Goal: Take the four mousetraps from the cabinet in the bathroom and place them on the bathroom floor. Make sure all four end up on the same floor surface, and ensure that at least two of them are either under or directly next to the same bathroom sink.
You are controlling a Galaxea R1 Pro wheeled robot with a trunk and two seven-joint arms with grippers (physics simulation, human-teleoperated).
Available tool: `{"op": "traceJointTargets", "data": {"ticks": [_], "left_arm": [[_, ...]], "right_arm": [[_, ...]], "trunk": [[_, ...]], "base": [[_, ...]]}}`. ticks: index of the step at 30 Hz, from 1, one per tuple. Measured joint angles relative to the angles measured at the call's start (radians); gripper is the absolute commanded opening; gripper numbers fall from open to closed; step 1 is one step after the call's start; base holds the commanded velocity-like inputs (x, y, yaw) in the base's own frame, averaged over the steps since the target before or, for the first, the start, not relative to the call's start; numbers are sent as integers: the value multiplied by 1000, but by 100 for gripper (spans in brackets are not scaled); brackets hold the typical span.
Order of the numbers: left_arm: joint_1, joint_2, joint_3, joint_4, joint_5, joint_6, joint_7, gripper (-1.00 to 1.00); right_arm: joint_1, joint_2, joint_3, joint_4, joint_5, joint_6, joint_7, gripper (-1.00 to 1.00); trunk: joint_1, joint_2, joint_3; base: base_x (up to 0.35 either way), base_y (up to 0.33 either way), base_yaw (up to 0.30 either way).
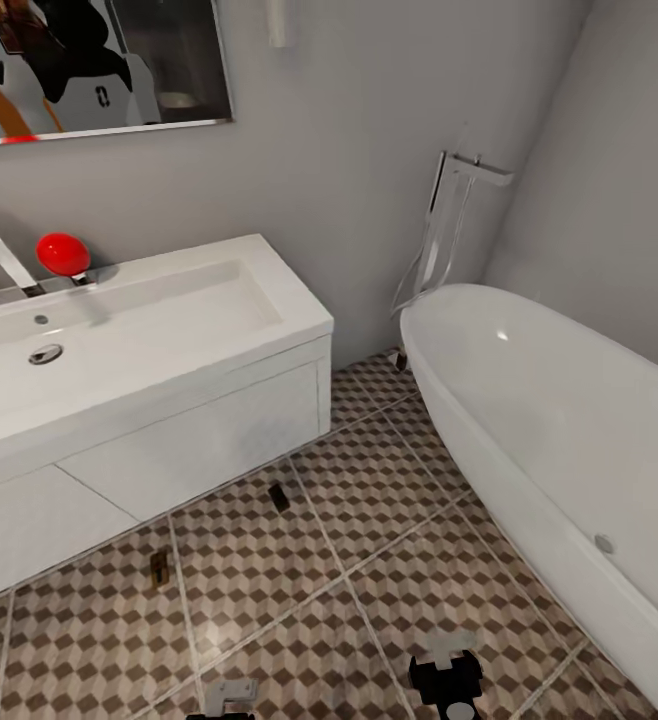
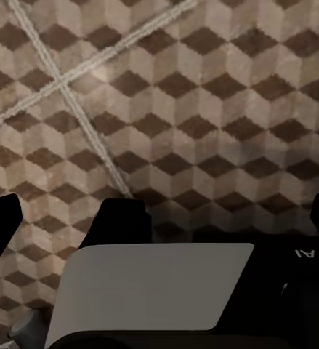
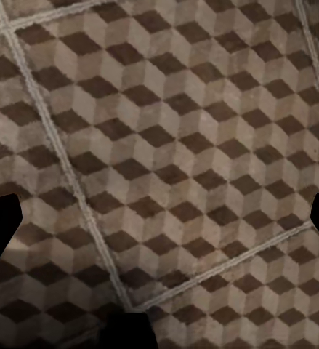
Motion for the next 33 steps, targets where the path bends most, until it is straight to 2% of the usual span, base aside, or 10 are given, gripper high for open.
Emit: {"op": "traceJointTargets", "data": {"ticks": [33], "left_arm": [[0,0,-1,-1,0,0,0,100]], "right_arm": [[2,1,0,0,0,0,0,100]], "trunk": [[0,0,43]], "base": [[0,0,-205]]}}
